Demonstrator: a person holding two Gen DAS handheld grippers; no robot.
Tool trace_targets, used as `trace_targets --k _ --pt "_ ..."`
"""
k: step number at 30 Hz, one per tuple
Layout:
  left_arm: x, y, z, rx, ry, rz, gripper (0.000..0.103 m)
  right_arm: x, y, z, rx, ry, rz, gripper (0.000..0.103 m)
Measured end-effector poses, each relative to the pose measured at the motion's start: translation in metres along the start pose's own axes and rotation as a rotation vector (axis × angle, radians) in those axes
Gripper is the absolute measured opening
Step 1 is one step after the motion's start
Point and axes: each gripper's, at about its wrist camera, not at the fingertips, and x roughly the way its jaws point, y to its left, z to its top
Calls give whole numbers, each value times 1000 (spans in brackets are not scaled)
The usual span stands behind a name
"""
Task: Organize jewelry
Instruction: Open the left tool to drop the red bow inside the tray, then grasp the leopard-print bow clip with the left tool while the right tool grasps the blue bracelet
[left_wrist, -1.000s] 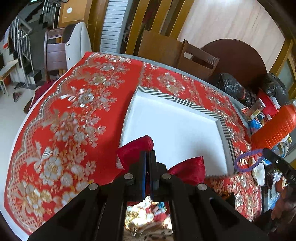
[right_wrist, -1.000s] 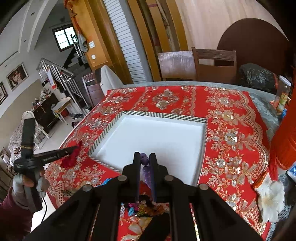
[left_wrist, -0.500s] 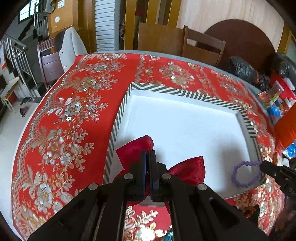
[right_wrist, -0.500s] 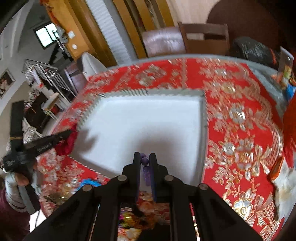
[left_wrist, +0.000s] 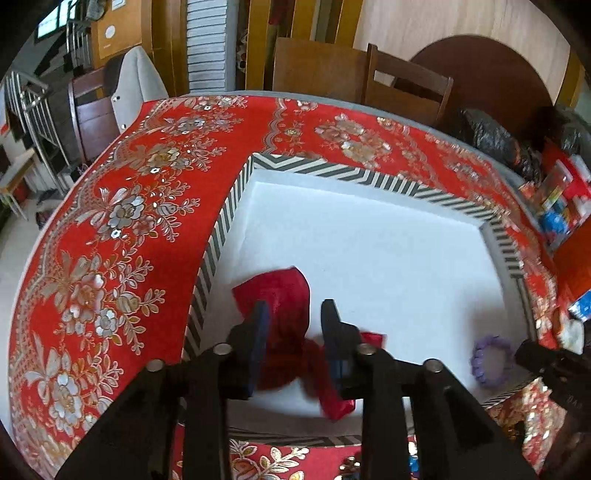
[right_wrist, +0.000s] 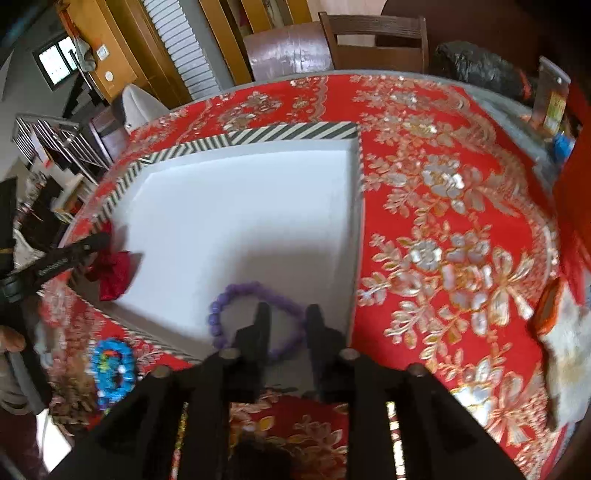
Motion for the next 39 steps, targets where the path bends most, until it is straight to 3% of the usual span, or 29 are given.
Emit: trace_targets --k 3,16,24,32,39 --pt "-9 1 0 -2 -4 -8 32 -9 4 -1 -1 -28 2 36" --pt "-78 -6 -19 78 -121 77 32 -39 29 -16 -38 -78 24 45" --pt "-99 -4 -32 82 -138 92 32 -59 48 -28 -89 -112 8 51" --pt "-135 14 -47 42 -99 -11 32 -73 49 -45 -72 -113 16 53" --pt "-151 21 -77 51 -54 -44 36 -77 61 -59 -114 -94 41 53"
